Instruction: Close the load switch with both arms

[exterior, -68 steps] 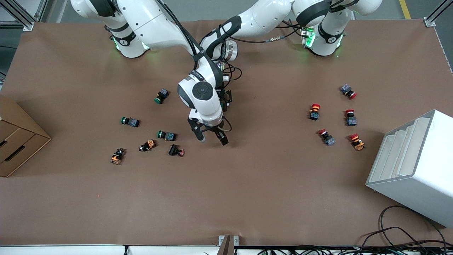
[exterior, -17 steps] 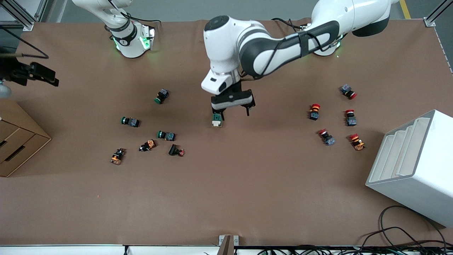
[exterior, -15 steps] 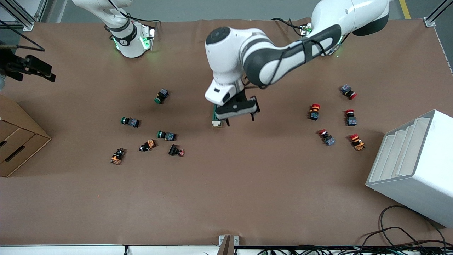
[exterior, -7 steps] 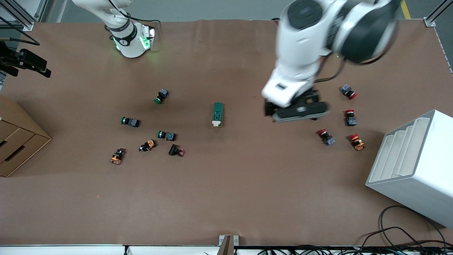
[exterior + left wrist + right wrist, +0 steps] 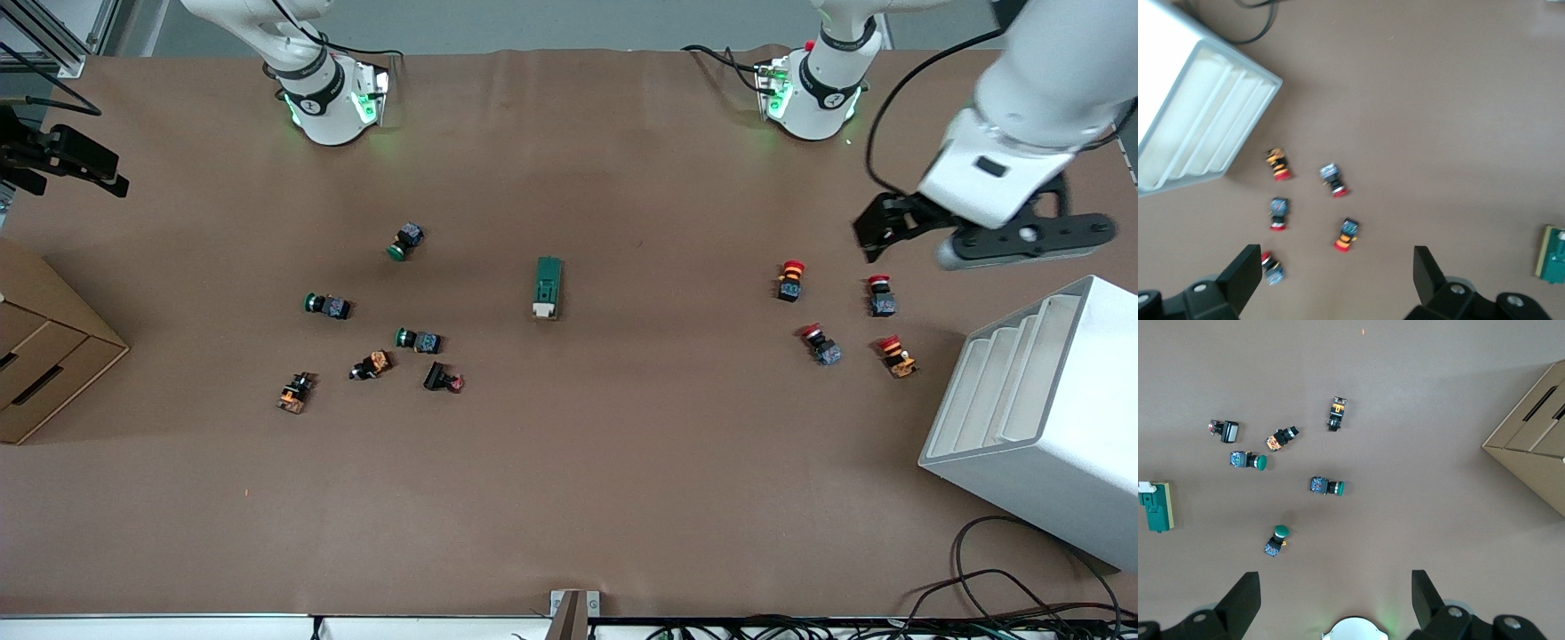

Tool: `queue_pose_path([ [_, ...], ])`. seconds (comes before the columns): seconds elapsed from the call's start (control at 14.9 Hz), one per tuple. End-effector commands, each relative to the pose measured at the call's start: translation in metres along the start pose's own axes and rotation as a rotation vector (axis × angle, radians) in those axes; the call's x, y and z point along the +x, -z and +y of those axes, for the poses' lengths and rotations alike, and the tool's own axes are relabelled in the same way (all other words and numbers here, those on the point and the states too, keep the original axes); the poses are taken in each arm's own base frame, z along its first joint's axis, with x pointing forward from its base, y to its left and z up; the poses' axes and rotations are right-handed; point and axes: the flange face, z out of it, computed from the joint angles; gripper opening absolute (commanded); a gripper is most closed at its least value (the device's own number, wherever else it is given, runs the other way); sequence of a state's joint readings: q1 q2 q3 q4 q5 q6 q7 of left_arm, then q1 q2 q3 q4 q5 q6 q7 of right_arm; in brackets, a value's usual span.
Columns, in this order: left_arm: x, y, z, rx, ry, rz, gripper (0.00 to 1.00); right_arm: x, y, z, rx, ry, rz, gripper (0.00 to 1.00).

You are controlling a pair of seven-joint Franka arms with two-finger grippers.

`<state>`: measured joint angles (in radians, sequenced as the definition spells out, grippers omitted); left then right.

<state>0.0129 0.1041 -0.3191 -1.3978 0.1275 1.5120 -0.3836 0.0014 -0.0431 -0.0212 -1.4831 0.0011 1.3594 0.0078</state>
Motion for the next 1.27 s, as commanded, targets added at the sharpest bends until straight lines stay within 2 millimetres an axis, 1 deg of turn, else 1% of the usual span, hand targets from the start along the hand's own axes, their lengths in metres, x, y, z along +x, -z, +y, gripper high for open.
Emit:
queue_pose_path([
  [0.0,-0.015,0.007,-0.028,-0.035,-0.034,-0.045,1.00,-0.008,0.000,0.004,0.004,0.021,0.009,1.00],
  [0.07,-0.017,0.007,-0.038,-0.034,-0.072,-0.055,1.00,-0.008,0.000,0.004,0.004,0.021,0.009,1.00],
  [0.13,-0.019,0.009,-0.061,-0.034,-0.096,-0.057,1.00,-0.008,0.000,0.004,0.004,0.021,0.009,1.00],
  [0.2,-0.022,0.011,-0.075,-0.040,-0.136,-0.071,1.00,-0.008,0.000,0.004,0.004,0.021,0.009,1.00],
  [0.27,-0.026,0.016,-0.086,-0.053,-0.163,-0.073,1.00,-0.009,0.001,0.004,0.004,0.019,0.009,1.00],
  [0.33,-0.029,0.016,-0.097,-0.059,-0.162,-0.083,1.00,-0.009,0.001,0.004,0.004,0.021,0.007,1.00],
  [0.4,-0.035,0.018,-0.101,-0.067,-0.156,-0.083,1.00,-0.009,0.001,0.004,0.004,0.021,0.007,1.00],
  [0.54,-0.043,0.016,-0.105,-0.083,-0.150,-0.091,1.00,-0.009,0.001,0.005,0.004,0.018,0.007,1.00],
  [0.67,-0.045,0.015,-0.100,-0.082,-0.158,-0.089,1.00,-0.009,0.000,0.005,0.004,0.018,0.005,1.00],
  [1.07,-0.041,0.014,-0.095,-0.077,-0.172,-0.080,1.00,-0.009,0.002,0.006,0.004,0.016,0.007,1.00],
  [1.21,-0.040,0.021,-0.096,-0.078,-0.179,-0.066,1.00,-0.009,0.003,0.005,0.004,0.018,0.015,1.00],
])
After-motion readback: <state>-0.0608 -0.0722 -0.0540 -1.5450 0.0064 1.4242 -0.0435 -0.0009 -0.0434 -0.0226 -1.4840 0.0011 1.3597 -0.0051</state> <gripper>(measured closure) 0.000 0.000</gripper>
